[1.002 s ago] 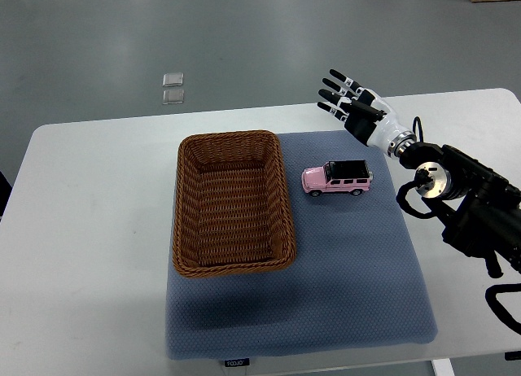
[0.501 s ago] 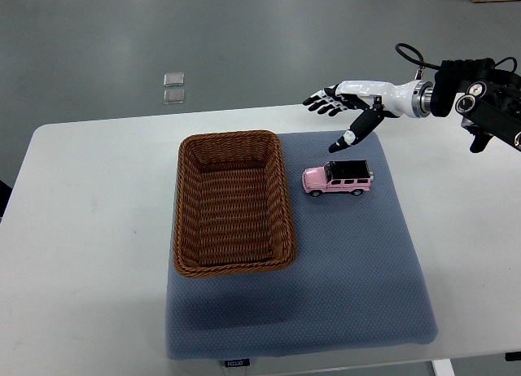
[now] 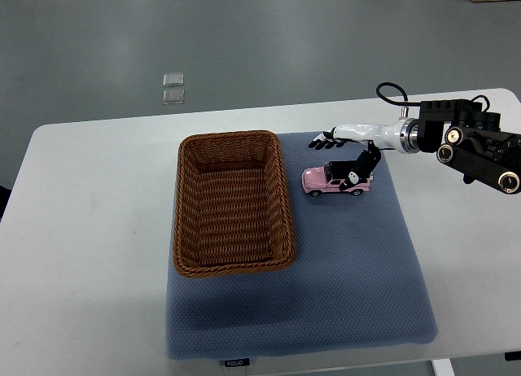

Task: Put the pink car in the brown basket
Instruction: 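Lower the right hand and close its fingers around the pink car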

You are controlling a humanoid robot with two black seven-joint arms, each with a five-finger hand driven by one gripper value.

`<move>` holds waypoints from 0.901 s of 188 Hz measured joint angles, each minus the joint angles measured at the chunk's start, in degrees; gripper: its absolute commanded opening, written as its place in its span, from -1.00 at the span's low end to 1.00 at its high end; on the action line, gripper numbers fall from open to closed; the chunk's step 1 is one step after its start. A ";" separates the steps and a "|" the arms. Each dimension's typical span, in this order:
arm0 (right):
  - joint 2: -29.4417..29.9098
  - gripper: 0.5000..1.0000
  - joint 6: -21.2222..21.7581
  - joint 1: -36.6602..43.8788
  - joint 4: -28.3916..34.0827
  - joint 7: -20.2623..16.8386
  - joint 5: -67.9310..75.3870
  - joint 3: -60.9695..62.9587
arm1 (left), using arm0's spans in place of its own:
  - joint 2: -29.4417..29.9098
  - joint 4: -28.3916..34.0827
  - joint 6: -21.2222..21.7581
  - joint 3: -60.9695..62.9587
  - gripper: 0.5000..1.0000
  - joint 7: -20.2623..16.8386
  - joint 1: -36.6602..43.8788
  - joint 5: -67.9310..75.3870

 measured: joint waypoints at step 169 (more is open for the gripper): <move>2.06 -1.00 -4.72 -2.05 -3.54 -0.39 -2.54 -2.23 | 0.00 0.02 -0.01 0.00 1.00 0.02 0.00 0.00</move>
